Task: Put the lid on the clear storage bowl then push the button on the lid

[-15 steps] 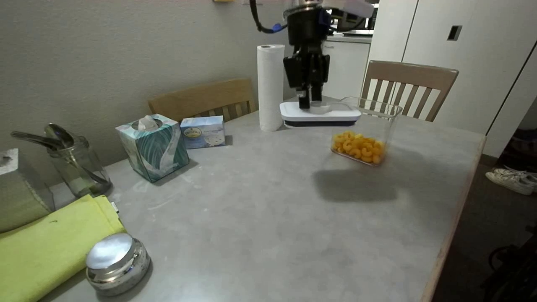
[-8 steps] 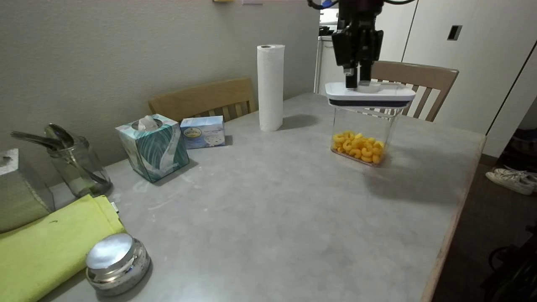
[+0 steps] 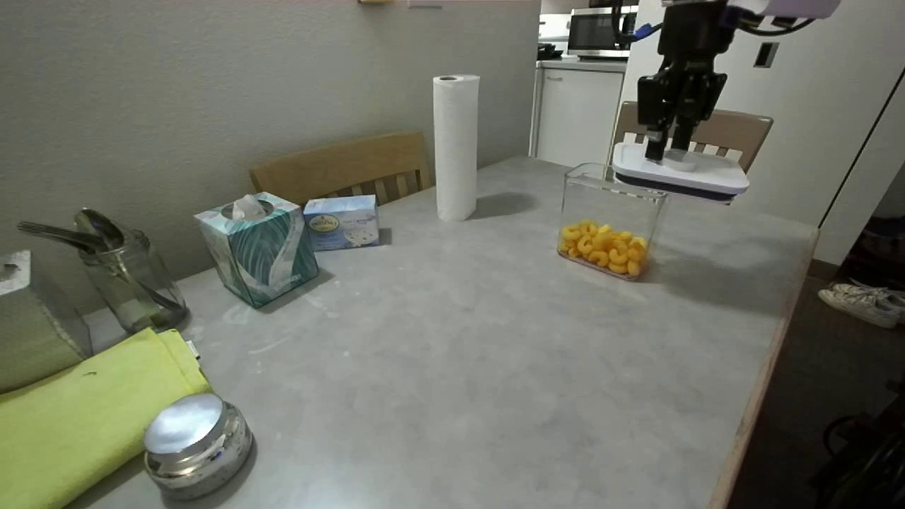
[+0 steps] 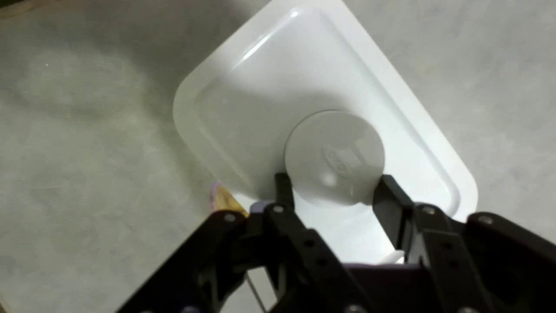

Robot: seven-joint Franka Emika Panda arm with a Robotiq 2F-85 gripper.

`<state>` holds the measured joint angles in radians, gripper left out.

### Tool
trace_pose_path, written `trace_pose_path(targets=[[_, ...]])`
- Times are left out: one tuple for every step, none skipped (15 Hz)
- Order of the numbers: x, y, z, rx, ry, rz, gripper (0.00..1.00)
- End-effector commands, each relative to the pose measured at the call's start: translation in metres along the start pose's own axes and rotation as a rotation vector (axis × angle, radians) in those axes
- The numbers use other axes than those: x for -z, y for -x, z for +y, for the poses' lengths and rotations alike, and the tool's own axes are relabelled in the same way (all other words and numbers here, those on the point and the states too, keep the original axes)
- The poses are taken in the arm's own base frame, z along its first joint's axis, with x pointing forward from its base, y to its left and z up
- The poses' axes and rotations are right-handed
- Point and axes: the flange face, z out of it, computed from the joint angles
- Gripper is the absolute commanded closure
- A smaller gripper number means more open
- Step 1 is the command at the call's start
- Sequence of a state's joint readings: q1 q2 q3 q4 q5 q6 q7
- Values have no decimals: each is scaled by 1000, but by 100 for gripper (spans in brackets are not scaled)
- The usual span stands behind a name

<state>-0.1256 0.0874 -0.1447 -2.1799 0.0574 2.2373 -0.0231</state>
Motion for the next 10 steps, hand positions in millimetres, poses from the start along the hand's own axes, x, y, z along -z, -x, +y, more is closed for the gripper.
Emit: trace_pose_path(targets=[[1, 3, 35, -94, -26, 105, 75], [0, 0, 43, -129, -39, 124, 75], [-1, -5, 50, -166, -63, 137, 75], [0, -8, 55, -196, -89, 147, 75], [1, -12, 59, -229, -123, 157, 75], [2, -14, 61, -256, -158, 170, 75], [3, -16, 63, -280, -191, 179, 75], [5, -18, 63, -295, -218, 190, 75], [6, -21, 65, -306, -236, 195, 75], [8, -24, 66, -312, -252, 202, 75]])
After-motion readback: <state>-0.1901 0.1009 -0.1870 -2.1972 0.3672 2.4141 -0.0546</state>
